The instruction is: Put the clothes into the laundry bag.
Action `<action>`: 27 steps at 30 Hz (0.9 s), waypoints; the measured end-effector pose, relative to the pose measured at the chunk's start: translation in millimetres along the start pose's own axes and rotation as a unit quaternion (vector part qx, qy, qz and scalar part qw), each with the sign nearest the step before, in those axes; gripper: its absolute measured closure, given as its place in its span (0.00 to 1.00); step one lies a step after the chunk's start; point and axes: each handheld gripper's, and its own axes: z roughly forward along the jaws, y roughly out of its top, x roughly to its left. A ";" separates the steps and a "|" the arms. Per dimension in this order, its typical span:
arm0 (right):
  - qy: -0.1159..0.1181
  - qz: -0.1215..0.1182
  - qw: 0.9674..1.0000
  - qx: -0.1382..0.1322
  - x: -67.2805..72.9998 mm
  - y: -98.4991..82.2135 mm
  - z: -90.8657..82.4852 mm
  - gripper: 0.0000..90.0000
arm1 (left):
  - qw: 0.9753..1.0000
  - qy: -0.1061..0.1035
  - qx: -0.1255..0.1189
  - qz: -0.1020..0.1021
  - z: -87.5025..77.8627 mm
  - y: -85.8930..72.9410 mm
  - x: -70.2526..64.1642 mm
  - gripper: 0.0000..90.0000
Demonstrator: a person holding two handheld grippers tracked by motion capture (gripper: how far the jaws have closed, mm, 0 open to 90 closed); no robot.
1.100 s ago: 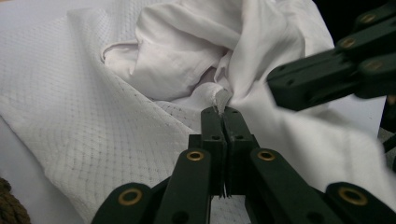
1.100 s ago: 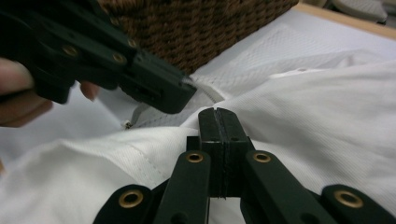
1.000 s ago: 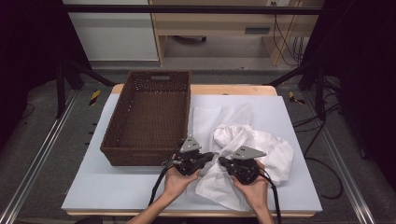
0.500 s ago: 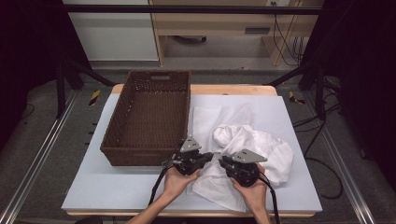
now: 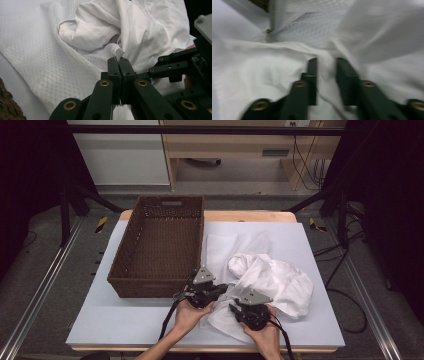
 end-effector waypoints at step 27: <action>-0.012 0.031 0.997 -0.068 -20.3 27.4 8.0 0.84 | 1.000 0.001 0.007 0.001 1.4 -1.7 1.6 0.99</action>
